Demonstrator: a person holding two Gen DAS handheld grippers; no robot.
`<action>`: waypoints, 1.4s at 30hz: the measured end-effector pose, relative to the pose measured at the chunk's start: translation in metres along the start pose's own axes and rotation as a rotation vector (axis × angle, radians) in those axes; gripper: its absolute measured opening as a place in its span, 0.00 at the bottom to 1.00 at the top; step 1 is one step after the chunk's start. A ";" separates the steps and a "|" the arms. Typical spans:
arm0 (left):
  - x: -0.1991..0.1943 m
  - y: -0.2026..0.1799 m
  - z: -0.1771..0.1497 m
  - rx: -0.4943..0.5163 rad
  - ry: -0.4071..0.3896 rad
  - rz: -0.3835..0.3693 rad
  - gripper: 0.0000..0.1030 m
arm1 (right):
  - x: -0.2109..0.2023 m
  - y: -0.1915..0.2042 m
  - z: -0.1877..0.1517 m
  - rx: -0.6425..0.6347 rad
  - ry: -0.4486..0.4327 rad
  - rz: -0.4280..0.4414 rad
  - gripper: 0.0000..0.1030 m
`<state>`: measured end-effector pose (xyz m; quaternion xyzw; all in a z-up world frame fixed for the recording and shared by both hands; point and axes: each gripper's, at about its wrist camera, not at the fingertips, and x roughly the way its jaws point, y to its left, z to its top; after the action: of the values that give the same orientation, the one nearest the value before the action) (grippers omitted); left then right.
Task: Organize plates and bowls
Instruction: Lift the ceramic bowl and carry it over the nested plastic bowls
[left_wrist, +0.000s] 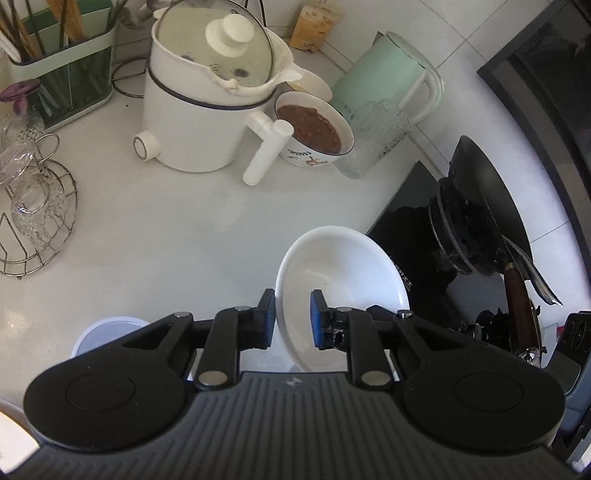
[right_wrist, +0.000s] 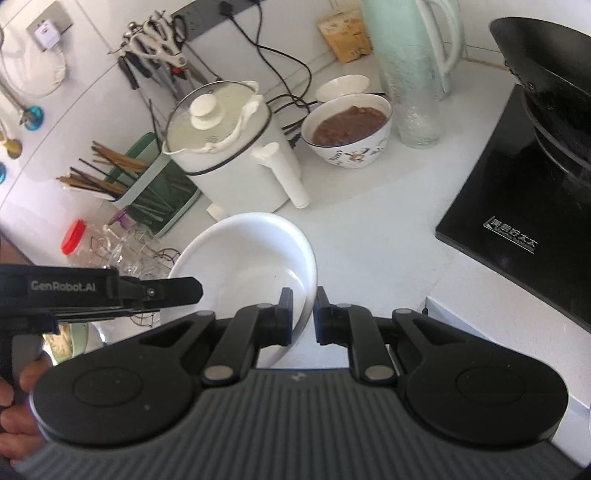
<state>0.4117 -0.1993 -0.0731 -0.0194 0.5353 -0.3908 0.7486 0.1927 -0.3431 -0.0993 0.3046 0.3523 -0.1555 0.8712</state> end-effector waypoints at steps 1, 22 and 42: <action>0.000 0.006 0.000 -0.029 0.002 -0.006 0.20 | 0.002 0.002 0.000 -0.004 0.006 0.006 0.14; -0.059 0.081 -0.032 -0.207 -0.132 0.060 0.20 | 0.036 0.076 -0.007 -0.231 0.118 0.098 0.16; -0.082 0.139 -0.075 -0.362 -0.146 0.194 0.20 | 0.086 0.134 -0.034 -0.412 0.285 0.161 0.16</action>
<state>0.4193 -0.0241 -0.1025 -0.1301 0.5405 -0.2122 0.8037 0.3005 -0.2237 -0.1233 0.1668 0.4702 0.0340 0.8660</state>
